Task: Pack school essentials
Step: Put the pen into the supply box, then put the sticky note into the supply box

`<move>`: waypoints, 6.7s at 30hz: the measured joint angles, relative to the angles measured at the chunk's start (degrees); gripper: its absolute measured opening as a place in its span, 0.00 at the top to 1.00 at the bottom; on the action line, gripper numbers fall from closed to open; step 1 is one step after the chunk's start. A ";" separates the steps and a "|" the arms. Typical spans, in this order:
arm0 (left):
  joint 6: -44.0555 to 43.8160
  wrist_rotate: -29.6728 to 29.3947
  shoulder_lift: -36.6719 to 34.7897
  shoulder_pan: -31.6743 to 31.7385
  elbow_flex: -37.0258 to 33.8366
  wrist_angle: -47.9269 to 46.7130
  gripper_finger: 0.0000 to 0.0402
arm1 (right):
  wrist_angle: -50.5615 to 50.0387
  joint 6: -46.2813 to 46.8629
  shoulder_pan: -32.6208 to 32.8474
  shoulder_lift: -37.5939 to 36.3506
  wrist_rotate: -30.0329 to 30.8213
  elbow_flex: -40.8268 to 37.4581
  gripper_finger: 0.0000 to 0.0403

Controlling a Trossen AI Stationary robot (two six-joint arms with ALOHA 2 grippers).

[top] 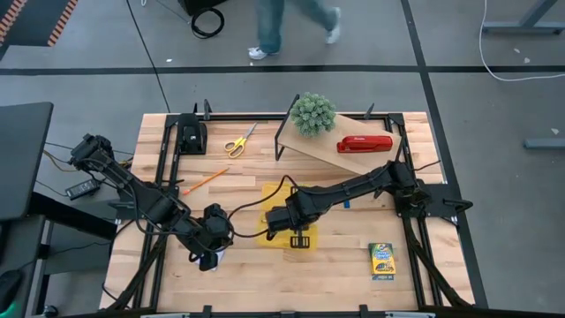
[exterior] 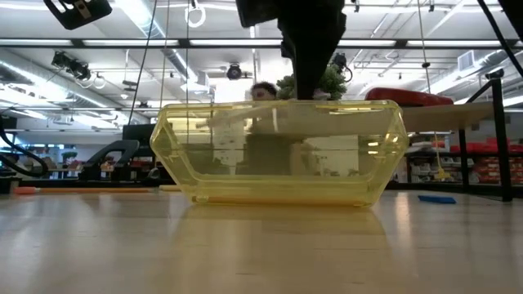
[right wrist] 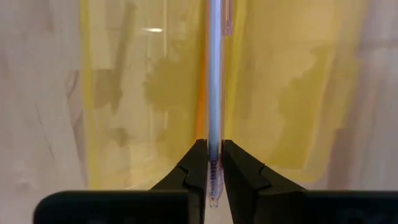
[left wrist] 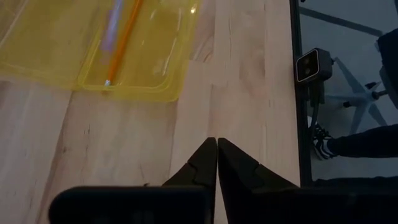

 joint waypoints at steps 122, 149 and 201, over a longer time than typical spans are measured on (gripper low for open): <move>-5.77 14.37 0.02 -4.00 -14.78 -17.65 0.57 | 5.64 19.44 0.89 -17.97 4.08 -0.04 0.68; 7.22 13.52 3.47 -3.45 -14.73 -7.52 0.53 | 5.64 19.55 0.97 -17.94 4.06 -0.06 0.68; 14.56 13.43 16.81 -3.34 -14.64 1.67 0.93 | 5.92 22.53 3.91 -17.92 6.44 -0.06 0.68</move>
